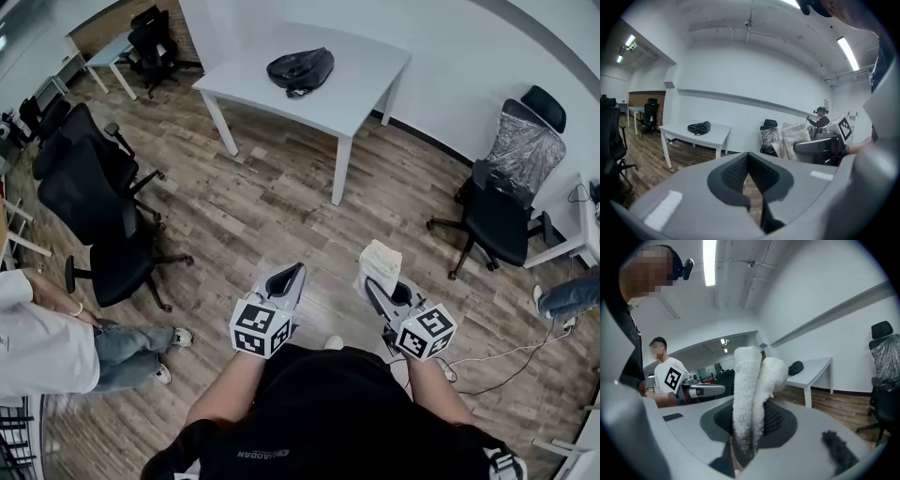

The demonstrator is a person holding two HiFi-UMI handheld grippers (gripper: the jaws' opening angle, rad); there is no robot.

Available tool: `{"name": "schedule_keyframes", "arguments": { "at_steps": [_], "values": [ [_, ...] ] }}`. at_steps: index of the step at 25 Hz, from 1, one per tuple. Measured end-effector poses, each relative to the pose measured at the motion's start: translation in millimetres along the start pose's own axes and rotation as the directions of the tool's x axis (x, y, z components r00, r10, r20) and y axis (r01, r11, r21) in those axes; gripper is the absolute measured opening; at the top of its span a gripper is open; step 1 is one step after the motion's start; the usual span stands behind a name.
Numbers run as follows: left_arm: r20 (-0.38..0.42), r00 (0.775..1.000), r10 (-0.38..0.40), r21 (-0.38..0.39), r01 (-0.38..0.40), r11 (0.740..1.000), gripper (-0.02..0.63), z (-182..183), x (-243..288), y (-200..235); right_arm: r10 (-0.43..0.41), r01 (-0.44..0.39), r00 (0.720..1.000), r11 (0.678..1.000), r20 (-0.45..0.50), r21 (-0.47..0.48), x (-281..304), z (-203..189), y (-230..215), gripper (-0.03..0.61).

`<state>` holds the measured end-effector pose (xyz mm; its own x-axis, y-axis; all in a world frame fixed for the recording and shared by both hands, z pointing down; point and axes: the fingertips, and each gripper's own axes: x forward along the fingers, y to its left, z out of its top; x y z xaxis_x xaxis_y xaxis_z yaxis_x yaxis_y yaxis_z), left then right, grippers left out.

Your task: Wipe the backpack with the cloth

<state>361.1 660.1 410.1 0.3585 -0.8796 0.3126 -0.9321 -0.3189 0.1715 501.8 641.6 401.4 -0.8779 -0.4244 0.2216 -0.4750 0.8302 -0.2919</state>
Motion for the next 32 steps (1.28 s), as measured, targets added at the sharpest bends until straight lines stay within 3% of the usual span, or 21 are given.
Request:
{"name": "schedule_keyframes", "arguments": {
  "at_steps": [5, 10, 17, 26, 32],
  "values": [
    [-0.024, 0.998, 0.065, -0.028, -0.066, 0.997, 0.006, -9.5, 18.2, -4.7, 0.023, -0.022, 0.999, 1.000, -0.035, 0.015, -8.1, -9.7, -29.6, 0.087],
    [-0.089, 0.993, 0.079, -0.024, -0.081, 0.996, 0.006, -22.0, 25.3, -11.6, 0.035, -0.034, 0.999, 0.998, -0.037, 0.049, -9.6, -13.9, -50.8, 0.087],
    [-0.093, 0.989, 0.118, -0.025, -0.121, 0.992, 0.006, -18.0, 34.0, 14.0, 0.082, -0.081, 0.995, 0.996, -0.048, 0.026, 19.0, -11.8, -57.9, 0.087],
    [-0.085, 0.991, 0.099, -0.028, -0.102, 0.994, 0.006, -10.4, 67.6, 47.4, 0.082, -0.079, 0.994, 0.996, -0.072, 0.046, 62.9, -5.7, -75.5, 0.087],
    [-0.098, 0.990, 0.098, -0.030, -0.101, 0.994, 0.006, -7.5, 86.6, 93.4, 0.080, -0.075, 0.990, 0.996, -0.114, 0.044, 114.3, 0.2, -92.0, 0.087]
  ]
}}
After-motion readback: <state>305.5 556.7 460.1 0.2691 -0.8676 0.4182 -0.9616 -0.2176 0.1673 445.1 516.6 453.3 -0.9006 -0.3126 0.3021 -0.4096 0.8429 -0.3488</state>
